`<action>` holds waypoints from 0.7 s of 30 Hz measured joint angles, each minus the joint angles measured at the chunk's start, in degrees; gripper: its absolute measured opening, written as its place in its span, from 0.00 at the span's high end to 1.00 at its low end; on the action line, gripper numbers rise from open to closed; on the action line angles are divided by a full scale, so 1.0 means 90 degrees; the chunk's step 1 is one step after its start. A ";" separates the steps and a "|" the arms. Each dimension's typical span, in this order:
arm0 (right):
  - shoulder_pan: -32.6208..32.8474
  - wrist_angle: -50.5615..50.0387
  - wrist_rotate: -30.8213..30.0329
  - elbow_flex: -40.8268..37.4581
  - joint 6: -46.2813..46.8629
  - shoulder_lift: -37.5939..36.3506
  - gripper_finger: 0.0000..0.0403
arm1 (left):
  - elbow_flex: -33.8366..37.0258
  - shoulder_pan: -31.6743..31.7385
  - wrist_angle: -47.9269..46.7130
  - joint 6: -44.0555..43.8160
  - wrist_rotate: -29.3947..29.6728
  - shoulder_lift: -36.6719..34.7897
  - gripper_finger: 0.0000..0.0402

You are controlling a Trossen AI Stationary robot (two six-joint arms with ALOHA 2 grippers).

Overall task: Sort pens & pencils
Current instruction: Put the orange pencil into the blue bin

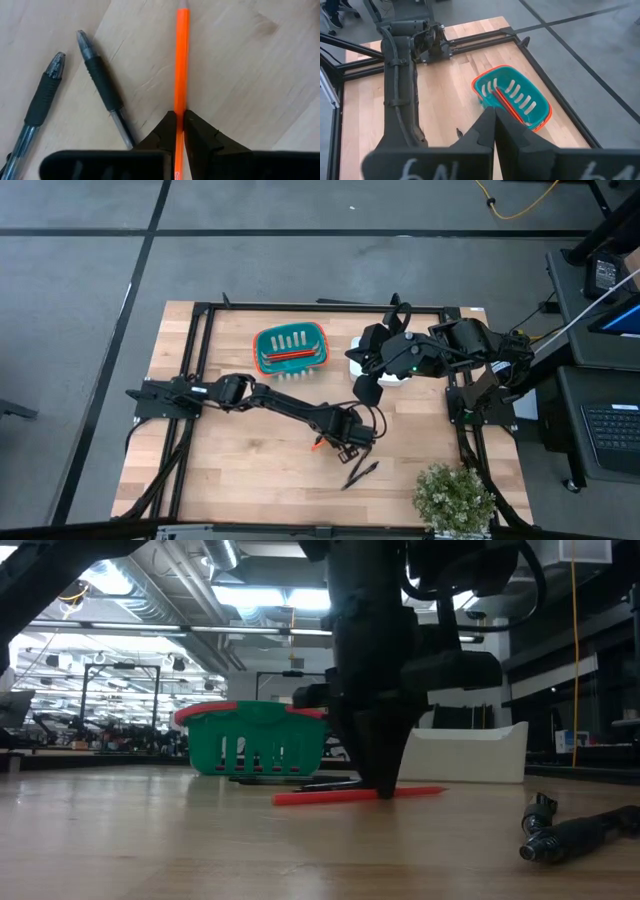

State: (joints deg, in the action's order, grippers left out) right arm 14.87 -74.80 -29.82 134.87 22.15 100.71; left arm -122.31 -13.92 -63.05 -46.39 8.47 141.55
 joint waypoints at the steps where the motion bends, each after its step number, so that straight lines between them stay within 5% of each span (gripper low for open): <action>1: -0.0001 0.0013 0.0000 0.0000 -0.0001 0.0000 0.98 | -0.0009 -0.0009 0.0011 0.0000 0.0000 0.0002 0.95; 21: -0.0002 0.0007 0.0000 0.0000 0.0002 0.0000 0.98 | -0.0599 -0.0189 -0.0282 0.0190 0.0116 0.0020 0.95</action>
State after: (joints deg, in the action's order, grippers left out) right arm 14.85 -74.74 -29.82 134.87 22.17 100.71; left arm -127.70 -15.62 -65.58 -44.68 9.51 141.73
